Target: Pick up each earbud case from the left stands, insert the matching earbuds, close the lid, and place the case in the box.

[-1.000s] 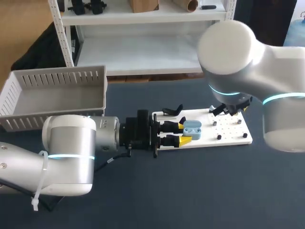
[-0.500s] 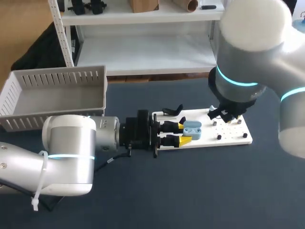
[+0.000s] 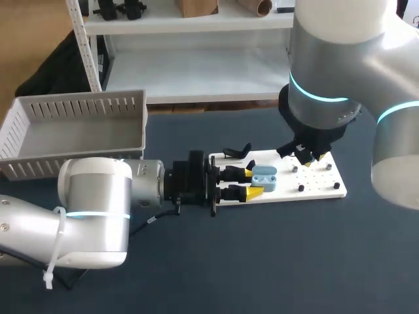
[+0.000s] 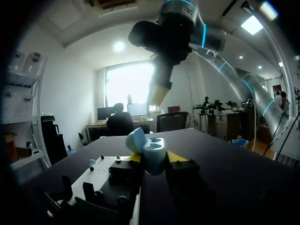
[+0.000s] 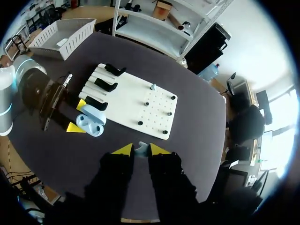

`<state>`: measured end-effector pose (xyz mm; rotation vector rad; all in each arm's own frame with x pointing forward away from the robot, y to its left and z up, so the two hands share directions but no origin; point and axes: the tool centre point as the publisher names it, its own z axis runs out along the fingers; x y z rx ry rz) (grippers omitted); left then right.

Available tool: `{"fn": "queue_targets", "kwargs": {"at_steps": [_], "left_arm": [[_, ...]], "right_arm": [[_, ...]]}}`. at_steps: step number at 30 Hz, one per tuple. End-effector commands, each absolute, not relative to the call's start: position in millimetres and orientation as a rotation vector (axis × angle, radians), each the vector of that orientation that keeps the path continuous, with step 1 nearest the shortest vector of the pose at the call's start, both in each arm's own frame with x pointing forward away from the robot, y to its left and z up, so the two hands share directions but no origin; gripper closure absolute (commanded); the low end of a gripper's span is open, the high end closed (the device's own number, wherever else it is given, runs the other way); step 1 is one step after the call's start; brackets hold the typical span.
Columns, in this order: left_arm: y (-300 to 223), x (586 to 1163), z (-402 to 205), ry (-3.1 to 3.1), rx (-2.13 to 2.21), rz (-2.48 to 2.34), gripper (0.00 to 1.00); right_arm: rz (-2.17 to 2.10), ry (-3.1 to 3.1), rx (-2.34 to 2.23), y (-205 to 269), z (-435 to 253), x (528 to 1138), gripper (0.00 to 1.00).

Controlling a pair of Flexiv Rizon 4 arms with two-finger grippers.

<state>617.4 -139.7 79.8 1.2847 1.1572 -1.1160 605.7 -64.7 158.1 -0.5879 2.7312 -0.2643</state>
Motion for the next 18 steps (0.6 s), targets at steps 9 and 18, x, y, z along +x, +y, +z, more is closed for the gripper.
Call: {"fn": "queue_targets", "kwargs": {"at_steps": [9, 18], "left_arm": [[-140.7, 617.2, 79.2, 1.158, 1.282, -1.112, 1.00], [-140.7, 617.2, 79.2, 1.158, 1.282, -1.112, 1.00]], "right_arm": [[-0.169, 2.840, -0.342, -51.7, 162.3, 609.1, 1.00], [-0.101, 2.934, 0.049, -34.6, 163.1, 612.5, 1.00]]}}
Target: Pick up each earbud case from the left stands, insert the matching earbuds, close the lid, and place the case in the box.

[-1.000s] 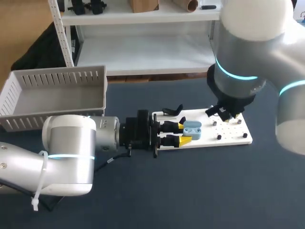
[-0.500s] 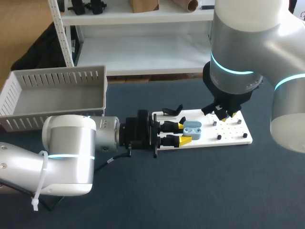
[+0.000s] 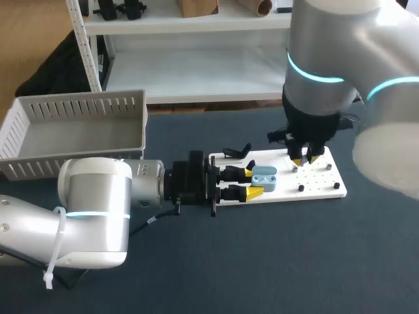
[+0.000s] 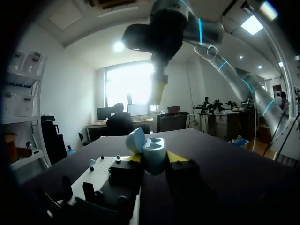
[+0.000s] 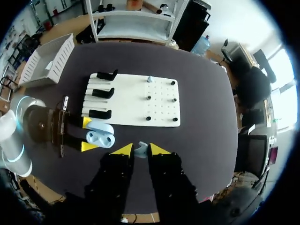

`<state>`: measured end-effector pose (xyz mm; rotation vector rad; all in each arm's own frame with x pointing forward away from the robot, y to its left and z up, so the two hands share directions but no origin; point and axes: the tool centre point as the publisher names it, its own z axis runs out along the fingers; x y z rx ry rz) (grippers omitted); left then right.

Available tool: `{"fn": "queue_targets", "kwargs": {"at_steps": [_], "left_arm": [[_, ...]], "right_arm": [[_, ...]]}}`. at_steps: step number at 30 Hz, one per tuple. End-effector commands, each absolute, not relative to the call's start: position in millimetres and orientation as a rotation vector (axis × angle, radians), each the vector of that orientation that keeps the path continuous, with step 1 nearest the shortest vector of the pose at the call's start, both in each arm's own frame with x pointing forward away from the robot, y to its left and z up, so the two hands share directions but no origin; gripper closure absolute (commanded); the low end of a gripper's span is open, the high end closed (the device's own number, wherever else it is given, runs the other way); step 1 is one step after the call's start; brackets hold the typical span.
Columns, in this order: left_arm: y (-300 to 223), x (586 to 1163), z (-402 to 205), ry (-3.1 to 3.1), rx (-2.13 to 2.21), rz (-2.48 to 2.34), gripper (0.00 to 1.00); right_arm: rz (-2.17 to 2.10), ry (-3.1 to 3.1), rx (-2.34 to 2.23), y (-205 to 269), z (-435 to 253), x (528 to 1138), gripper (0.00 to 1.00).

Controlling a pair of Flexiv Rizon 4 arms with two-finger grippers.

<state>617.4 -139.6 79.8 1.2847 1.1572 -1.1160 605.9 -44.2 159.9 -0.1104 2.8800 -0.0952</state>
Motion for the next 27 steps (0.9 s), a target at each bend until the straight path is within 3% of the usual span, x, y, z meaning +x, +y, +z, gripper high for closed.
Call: {"fn": "queue_targets", "kwargs": {"at_steps": [1, 27], "left_arm": [[-140.7, 617.2, 79.2, 1.158, 1.282, -1.112, 1.00], [-140.7, 617.2, 79.2, 1.158, 1.282, -1.112, 1.00]], "right_arm": [[-0.098, 2.922, 0.070, -33.0, 163.3, 611.8, 1.00], [-0.090, 2.927, 0.071, -16.7, 165.8, 595.5, 1.00]]}}
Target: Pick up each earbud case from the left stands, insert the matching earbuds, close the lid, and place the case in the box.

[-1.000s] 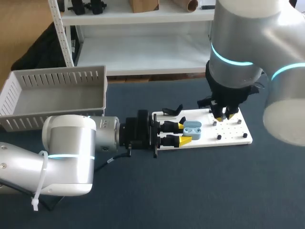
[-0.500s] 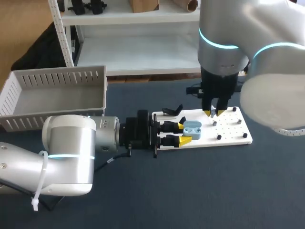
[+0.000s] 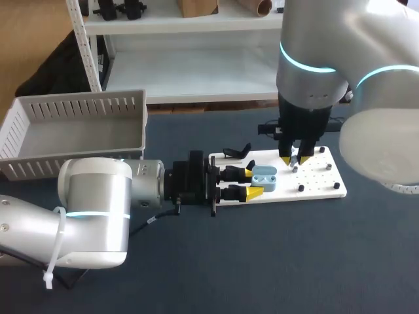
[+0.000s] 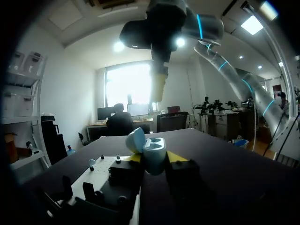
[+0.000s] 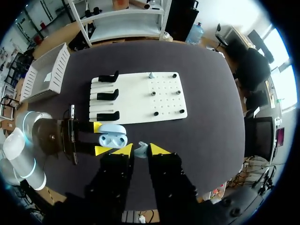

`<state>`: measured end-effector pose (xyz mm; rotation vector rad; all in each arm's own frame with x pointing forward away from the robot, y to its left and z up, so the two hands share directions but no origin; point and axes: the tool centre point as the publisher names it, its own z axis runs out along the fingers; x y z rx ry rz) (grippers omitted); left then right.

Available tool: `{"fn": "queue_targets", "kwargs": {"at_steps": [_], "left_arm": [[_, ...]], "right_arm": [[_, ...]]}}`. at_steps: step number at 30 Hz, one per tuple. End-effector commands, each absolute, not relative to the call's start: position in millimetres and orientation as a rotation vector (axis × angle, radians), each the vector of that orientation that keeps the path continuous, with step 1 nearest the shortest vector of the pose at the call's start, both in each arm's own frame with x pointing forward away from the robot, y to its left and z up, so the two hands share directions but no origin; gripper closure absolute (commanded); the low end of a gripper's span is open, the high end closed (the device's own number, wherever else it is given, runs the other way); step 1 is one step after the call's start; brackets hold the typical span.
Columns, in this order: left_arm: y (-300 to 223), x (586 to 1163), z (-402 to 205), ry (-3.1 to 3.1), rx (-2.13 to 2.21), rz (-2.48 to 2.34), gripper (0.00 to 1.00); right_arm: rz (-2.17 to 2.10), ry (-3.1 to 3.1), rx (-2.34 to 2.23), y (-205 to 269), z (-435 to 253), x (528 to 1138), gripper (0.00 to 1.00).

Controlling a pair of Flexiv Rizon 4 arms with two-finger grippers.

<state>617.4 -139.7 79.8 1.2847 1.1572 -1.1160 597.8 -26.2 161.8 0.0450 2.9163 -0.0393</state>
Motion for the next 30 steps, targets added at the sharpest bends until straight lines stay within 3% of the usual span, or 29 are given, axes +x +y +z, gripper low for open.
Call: {"fn": "queue_targets", "kwargs": {"at_steps": [1, 30], "left_arm": [[-140.7, 617.2, 79.2, 1.158, 1.282, -1.112, 1.00], [-140.7, 617.2, 79.2, 1.158, 1.282, -1.112, 1.00]], "right_arm": [[-0.090, 2.932, 0.088, -15.2, 166.7, 594.1, 1.00], [-0.266, 2.852, 0.153, 12.4, 149.6, 587.3, 1.00]]}}
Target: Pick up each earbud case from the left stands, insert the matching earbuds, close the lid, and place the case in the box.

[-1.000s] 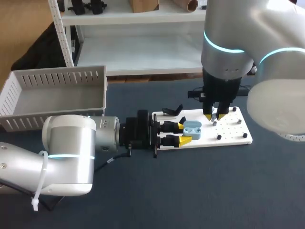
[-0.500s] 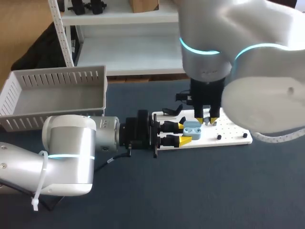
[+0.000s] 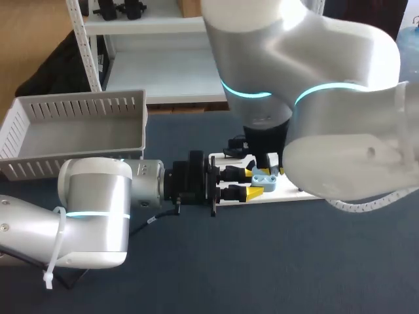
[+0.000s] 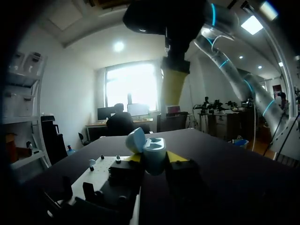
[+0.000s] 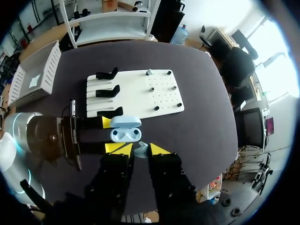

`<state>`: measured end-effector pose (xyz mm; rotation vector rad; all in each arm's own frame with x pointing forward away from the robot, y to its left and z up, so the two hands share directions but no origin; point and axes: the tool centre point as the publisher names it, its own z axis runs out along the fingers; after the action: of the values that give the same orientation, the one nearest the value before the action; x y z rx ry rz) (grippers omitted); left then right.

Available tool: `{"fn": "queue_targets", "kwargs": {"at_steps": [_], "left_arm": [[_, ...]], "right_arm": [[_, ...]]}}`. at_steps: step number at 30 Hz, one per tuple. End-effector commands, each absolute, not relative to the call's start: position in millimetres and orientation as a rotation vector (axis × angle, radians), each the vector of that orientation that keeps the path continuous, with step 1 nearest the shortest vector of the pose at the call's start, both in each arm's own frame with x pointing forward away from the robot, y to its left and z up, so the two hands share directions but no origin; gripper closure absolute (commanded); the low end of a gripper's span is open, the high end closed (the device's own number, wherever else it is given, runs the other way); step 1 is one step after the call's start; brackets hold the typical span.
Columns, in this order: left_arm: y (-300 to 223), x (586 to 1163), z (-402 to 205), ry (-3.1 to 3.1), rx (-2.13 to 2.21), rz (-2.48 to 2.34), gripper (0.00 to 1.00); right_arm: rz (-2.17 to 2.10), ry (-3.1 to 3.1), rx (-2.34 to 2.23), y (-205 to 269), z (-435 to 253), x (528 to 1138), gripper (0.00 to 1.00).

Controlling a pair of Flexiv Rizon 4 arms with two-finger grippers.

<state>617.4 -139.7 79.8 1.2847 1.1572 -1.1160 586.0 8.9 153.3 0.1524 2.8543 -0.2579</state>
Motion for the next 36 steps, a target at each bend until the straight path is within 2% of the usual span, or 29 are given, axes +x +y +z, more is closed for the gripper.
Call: {"fn": "queue_targets", "kwargs": {"at_steps": [1, 36], "left_arm": [[-140.7, 617.2, 79.2, 1.158, 1.282, -1.112, 1.00], [-140.7, 617.2, 79.2, 1.158, 1.282, -1.112, 1.00]], "right_arm": [[-0.266, 2.853, 0.152, 13.0, 148.8, 587.7, 1.00], [-0.261, 2.891, 0.167, 12.7, 130.5, 605.6, 1.00]]}}
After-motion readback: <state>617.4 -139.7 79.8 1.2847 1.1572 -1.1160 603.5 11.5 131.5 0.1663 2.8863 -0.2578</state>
